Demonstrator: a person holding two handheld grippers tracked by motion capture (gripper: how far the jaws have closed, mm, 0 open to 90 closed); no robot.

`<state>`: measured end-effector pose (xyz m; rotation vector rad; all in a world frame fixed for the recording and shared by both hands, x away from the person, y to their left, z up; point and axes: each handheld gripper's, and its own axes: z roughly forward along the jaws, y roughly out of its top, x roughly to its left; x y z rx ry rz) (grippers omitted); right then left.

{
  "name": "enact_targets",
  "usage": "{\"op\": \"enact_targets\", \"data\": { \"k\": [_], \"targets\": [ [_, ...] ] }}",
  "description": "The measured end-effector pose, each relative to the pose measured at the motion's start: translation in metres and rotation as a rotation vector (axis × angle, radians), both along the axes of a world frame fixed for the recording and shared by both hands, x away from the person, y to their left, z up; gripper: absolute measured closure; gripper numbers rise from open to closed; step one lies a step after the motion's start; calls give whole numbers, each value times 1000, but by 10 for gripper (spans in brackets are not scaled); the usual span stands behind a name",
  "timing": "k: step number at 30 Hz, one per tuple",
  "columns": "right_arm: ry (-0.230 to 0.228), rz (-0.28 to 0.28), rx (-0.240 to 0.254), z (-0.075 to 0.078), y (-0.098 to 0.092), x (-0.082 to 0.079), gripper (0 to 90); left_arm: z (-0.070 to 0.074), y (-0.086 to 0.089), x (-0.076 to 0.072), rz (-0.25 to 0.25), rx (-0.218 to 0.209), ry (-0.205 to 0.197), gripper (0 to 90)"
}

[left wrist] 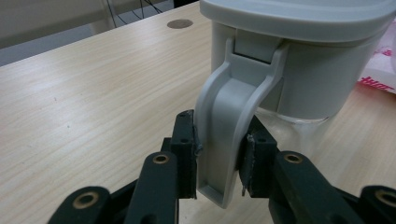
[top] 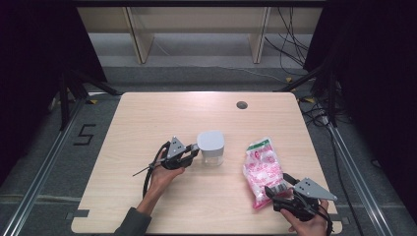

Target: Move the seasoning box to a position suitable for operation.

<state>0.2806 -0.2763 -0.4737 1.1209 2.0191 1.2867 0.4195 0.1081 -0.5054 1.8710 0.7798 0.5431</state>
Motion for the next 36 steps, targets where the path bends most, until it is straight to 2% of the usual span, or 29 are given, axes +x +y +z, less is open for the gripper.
{"op": "enact_targets", "data": {
  "k": [1,2,4,7,8,9,11,12,15,18,19,20,23,24,25,29,30,31,32,35,36],
  "targets": [
    [0,-3,11,0,1,-1,216,0,0,-1,-2,-3,1,701],
    [20,-17,29,1,2,-3,216,0,-1,-1,-5,-7,1,701],
    [-4,-7,3,0,1,-1,216,1,-1,-3,-3,4,4,700],
    [-7,11,-3,0,0,0,216,1,-1,-5,-23,7,2,698],
    [-2,-5,11,1,1,-1,216,1,-1,-6,-25,4,3,698],
    [-8,-2,0,0,0,0,216,0,-2,-6,-26,-4,2,698],
    [-5,10,-6,0,0,1,216,1,-1,-6,-32,11,-3,698],
    [-4,11,1,0,1,1,217,0,-1,-6,-49,4,-3,698],
    [-3,3,10,1,1,0,216,0,-2,-9,-47,2,-4,697],
    [-9,0,-18,1,-1,0,217,0,-2,-12,-69,1,-11,696],
    [-7,-1,6,1,1,-1,217,0,-3,-13,-71,-4,-7,695],
    [-8,1,0,1,0,-1,217,0,-3,-14,-72,7,-6,695],
    [-5,12,-5,0,0,1,216,0,-3,-15,-85,-1,-5,694],
    [-2,-7,0,1,1,-1,217,0,-1,-15,-94,0,-2,693],
    [-6,0,4,1,1,-1,217,1,0,-14,-89,11,-3,693],
    [-5,1,-3,0,0,0,217,1,3,-12,-77,3,-3,696],
    [18,-14,25,1,2,-2,217,1,3,-13,-78,1,1,696],
    [18,-14,25,1,2,-2,217,1,2,-13,-80,-2,4,696],
    [2,9,4,0,0,0,217,1,2,-13,-82,-3,4,696],
    [-10,10,-20,1,-1,0,217,0,4,-13,-82,3,-2,696],
    [-3,-4,7,1,1,-1,217,1,4,-13,-75,14,-7,696]
  ]
}}
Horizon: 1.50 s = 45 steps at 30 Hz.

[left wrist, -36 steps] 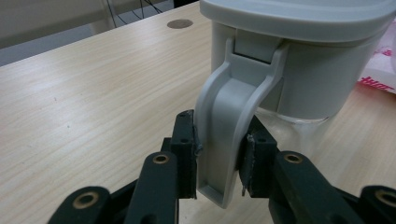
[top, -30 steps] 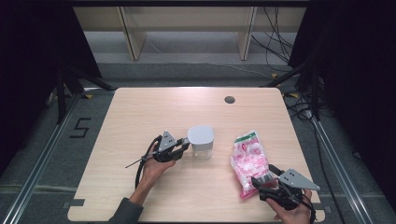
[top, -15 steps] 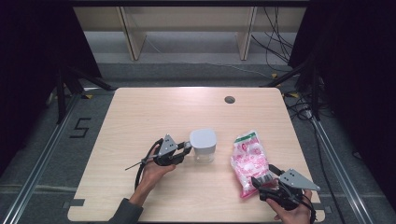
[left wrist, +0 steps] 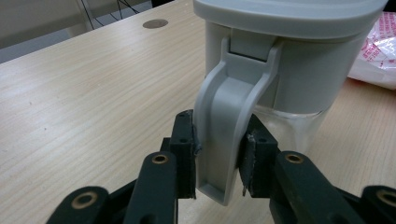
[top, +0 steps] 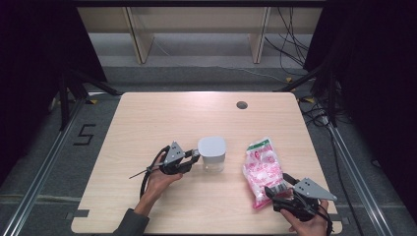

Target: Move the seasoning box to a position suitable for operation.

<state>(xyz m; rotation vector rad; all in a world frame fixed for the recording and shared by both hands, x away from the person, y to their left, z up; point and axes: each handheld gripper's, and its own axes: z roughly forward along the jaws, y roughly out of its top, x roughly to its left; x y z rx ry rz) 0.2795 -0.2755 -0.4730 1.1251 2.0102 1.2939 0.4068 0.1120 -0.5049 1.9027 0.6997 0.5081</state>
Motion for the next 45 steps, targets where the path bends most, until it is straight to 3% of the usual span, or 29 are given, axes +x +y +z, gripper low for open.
{"op": "enact_targets", "data": {
  "k": [2,3,5,10,11,14,18,20,21,24,25,26,28,31,32,33,36,37,38,39,40,42,43,45],
  "targets": [
    [21,-8,15,0,1,-1,217,1,2,2,-14,23,-17,697],
    [-3,7,-14,0,-1,1,217,1,2,1,-5,12,-2,697],
    [3,12,-5,-1,-1,1,217,1,3,2,-16,22,-20,697],
    [2,13,-8,-1,0,2,217,-1,2,3,12,-4,-4,700],
    [7,14,7,-1,1,1,217,-1,3,4,7,-4,-8,700],
    [4,14,-10,-1,0,2,217,-2,3,5,6,-16,-19,703],
    [1,14,-8,-1,0,1,216,-1,3,1,0,-8,-8,700],
    [6,14,1,-1,0,2,216,-2,4,-1,-5,-29,-1,699],
    [2,13,-8,-1,-1,1,216,-1,4,-2,-5,-14,2,698],
    [5,16,-7,-1,-1,2,216,-1,0,-6,-35,-22,0,695],
    [1,13,-10,-1,-1,2,216,-1,-1,-7,-34,-17,-6,695],
    [25,-7,10,-1,1,0,216,-1,-2,-7,-24,-11,0,695],
    [4,18,-2,-1,0,1,217,1,-4,-9,-6,4,5,695],
    [0,19,-10,-1,-1,2,217,1,-3,-9,2,4,6,692],
    [0,1,-15,-1,-1,2,216,2,-2,-8,-14,26,-11,678],
    [0,1,-15,-1,-1,2,216,2,-3,-9,-1,18,0,678],
    [4,10,-13,-1,-2,2,216,5,1,-8,3,17,17,615],
    [-8,12,-24,-1,-4,3,216,7,4,-6,-23,37,4,587],
    [-8,3,-12,-2,-4,3,216,8,5,-7,-27,17,43,540],
    [9,2,-6,-1,-4,2,216,10,8,-6,-58,29,51,487],
    [25,-7,12,-1,-3,0,216,11,9,-7,-50,13,65,443],
    [29,-6,20,-1,-2,0,216,16,15,-9,-40,-1,57,387],
    [7,11,-6,-2,-4,3,216,19,17,-9,-44,-8,61,356],
    [10,13,8,-2,-3,2,216,25,22,-11,-66,-3,67,328]
  ]
}}
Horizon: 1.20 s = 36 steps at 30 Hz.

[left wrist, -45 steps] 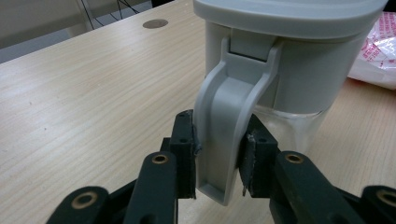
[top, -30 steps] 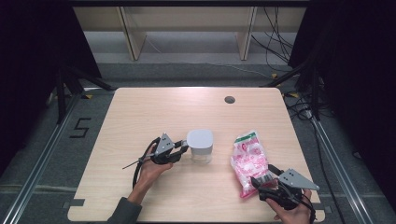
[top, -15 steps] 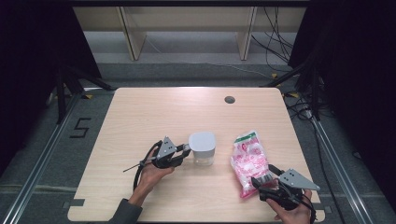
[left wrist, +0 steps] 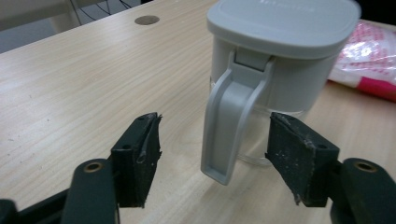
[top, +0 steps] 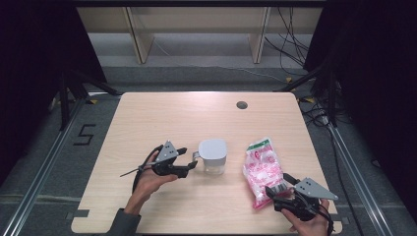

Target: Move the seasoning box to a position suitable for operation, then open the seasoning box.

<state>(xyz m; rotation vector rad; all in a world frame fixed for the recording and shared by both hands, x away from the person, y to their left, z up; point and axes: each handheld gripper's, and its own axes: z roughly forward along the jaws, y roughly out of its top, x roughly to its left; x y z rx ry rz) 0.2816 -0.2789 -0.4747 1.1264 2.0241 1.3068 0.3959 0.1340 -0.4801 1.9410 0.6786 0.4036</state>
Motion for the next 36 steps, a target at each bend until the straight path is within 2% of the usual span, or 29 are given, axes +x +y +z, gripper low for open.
{"op": "enact_targets", "data": {
  "k": [2,4,5,6,8,10,12,13,14,15,16,17,18,19,21,22,23,24,26,27,28,29,30,32,33,34,35,36],
  "targets": [
    [10,-13,-5,0,0,0,216,6,3,-3,-6,-4,-1,312],
    [19,-14,12,0,1,-2,216,12,6,-6,-10,-28,-1,304],
    [8,-7,4,0,0,-1,216,15,8,-8,-7,-34,-4,300],
    [-3,11,3,0,-1,1,216,18,8,-9,-11,-41,-16,294],
    [0,6,7,-1,-1,2,215,23,8,-12,-9,-61,-16,287],
    [-1,-5,-5,-2,-1,2,216,29,7,-14,-24,-51,-46,297],
    [3,20,-13,-1,-2,1,215,32,5,-17,-18,-72,-47,314],
    [7,16,-16,-1,-1,1,215,33,4,-18,-10,-70,-47,341],
    [6,23,-20,-1,-1,1,215,34,4,-18,-16,-72,-64,366],
    [5,24,-9,-1,1,1,215,34,2,-19,-14,-90,-63,379],
    [-18,24,-27,-2,1,3,215,34,1,-20,-5,-88,-65,414],
    [-3,8,-19,-2,2,1,215,35,0,-20,-8,-85,-81,453],
    [27,2,14,-1,4,-1,215,35,-2,-21,-4,-99,-76,477],
    [25,10,4,-1,4,-1,216,36,-2,-21,-13,-90,-94,527],
    [26,7,2,-1,4,0,215,38,-5,-22,-4,-117,-98,609],
    [-4,8,-2,-2,3,1,215,38,-5,-22,-8,-114,-113,645],
    [21,12,-6,-1,2,1,215,37,-8,-22,-1,-122,-109,671],
    [20,12,-5,-1,2,0,215,37,-9,-22,3,-107,-117,696],
    [-6,30,-15,-2,2,2,215,36,-12,-21,11,-107,-114,703],
    [27,7,7,-1,4,-1,215,36,-12,-20,10,-101,-118,703],
    [2,38,-23,-2,2,2,215,36,-13,-19,15,-108,-117,721],
    [-22,32,-33,-2,1,3,215,36,-14,-18,22,-115,-116,737],
    [20,21,-12,-1,4,1,215,36,-14,-18,30,-116,-116,756],
    [6,29,-7,-2,4,2,216,36,-14,-16,40,-140,-111,774],
    [15,35,4,-2,5,2,216,36,-14,-15,43,-158,-101,778],
    [11,32,-3,-2,4,2,216,36,-14,-14,47,-161,-99,786],
    [-16,29,-23,-2,4,3,217,36,-15,-14,52,-158,-103,794],
    [-3,32,-22,-2,4,2,217,35,-15,-13,52,-157,-107,805]
  ]
}}
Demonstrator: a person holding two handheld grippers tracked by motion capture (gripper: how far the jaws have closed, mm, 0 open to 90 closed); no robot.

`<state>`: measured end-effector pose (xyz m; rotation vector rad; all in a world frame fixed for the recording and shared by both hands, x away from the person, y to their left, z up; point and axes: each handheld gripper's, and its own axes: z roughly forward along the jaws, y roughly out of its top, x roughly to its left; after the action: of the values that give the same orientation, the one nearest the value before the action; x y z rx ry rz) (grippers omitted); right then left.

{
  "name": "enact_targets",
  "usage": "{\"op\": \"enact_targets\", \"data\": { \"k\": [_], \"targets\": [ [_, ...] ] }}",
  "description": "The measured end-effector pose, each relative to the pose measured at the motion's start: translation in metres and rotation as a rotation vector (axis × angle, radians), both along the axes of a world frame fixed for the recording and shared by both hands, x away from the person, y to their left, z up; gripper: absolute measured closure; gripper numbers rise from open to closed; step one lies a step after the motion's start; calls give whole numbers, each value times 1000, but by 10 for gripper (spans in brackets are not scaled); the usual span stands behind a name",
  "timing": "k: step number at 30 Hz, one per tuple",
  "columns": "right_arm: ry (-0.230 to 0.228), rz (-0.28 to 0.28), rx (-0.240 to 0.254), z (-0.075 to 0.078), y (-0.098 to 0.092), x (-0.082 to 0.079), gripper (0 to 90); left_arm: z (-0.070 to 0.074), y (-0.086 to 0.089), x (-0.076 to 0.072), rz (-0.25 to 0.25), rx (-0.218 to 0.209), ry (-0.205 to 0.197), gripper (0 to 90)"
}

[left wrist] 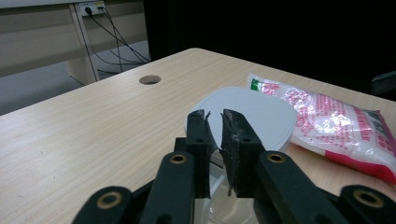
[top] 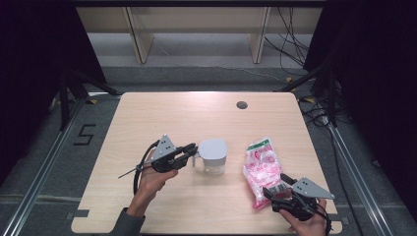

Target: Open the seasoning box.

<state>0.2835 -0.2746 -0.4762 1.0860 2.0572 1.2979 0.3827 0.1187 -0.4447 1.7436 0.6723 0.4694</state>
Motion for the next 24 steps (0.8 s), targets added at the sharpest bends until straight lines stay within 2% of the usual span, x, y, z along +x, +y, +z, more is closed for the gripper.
{"op": "enact_targets", "data": {
  "k": [1,2,3,5,6,7,8,9,11,13,15,16,19,20,22,24],
  "targets": [
    [-16,0,-5,0,0,1,217,0,0,0,1,7,0,818],
    [8,1,9,0,1,1,217,-1,-1,0,1,1,6,825],
    [31,-3,1,0,2,-1,218,-1,-2,1,-6,10,-5,836],
    [14,1,1,0,4,0,221,-2,-4,3,-5,12,0,850],
    [4,-4,2,0,5,-1,223,-4,-5,4,-9,-2,7,853],
    [-3,16,-10,0,4,1,223,-4,-6,5,-11,6,5,857],
    [6,17,-3,0,5,0,223,-4,-6,5,-12,-1,10,857],
    [8,10,-17,0,5,-1,223,-5,-8,6,-15,-21,21,857],
    [10,16,-2,0,6,-1,225,-5,-10,7,-17,-7,7,858],
    [6,14,-19,1,6,-1,225,-6,-11,9,-20,-17,12,856],
    [6,24,-15,0,8,0,225,-8,-12,10,-11,-5,18,862],
    [8,25,-28,0,7,0,225,-9,-12,11,-16,-3,8,868],
    [2,28,-21,0,9,0,225,-9,-12,11,-9,-2,19,881],
    [19,16,-9,0,11,-2,225,-9,-12,11,-8,-2,19,881],
    [-4,18,-25,0,11,1,225,-9,-12,11,-8,-2,19,881],
    [15,24,-28,0,12,1,223,-9,-12,11,-8,-2,16,882]
  ]
}}
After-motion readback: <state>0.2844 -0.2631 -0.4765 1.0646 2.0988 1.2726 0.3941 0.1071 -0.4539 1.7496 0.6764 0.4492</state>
